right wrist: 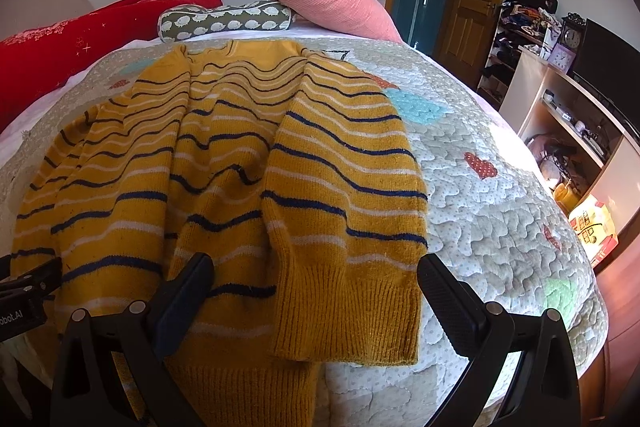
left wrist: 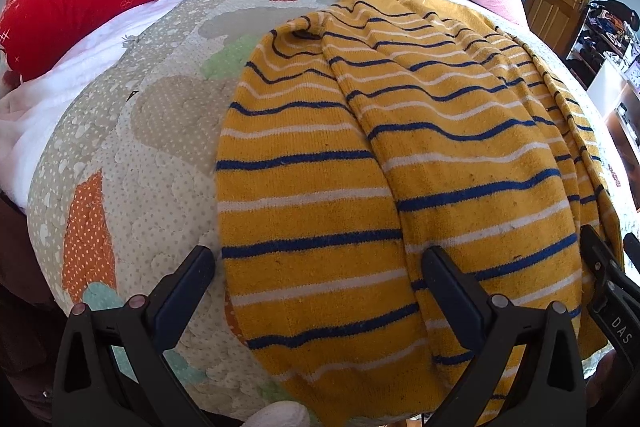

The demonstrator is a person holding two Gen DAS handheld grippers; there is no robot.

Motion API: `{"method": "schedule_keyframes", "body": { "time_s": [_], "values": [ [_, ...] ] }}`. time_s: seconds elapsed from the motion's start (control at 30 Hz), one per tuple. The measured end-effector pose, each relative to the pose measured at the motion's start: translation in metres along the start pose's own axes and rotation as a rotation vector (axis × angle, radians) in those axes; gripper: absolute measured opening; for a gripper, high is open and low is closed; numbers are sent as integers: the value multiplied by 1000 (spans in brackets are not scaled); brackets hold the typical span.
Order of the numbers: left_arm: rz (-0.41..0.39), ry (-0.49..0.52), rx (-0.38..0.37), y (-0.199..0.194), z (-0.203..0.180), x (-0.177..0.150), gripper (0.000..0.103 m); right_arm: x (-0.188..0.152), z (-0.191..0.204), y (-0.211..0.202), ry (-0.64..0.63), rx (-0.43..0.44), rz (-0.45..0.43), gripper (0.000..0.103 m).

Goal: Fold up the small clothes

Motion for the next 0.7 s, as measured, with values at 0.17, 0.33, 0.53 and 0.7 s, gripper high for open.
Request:
{"method": "schedule_keyframes", "body": {
  "time_s": [0.17, 0.33, 0.53, 0.7],
  "values": [
    [-3, -7, -4, 1, -1, -1, 103, -5, 0, 7, 13, 11, 24, 102],
    [-17, -21, -24, 1, 0, 0, 103, -7, -1, 10, 22, 18, 33, 102],
    [-24, -24, -19, 0, -1, 0, 103, -9, -2, 12, 28, 22, 36, 102],
    [-21, -19, -18, 0, 0, 2, 103, -11, -3, 16, 52, 35, 52, 102]
  ]
}}
Point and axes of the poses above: each gripper's, at about its wrist camera, not at the fingertips, and y roughly the way its jaws point, z to its left, x to its top, the point moved 10 cm from there along y, roughly the way its jaws point, and after that the axes turned 2 degrees about y, right-handed, at the moved point
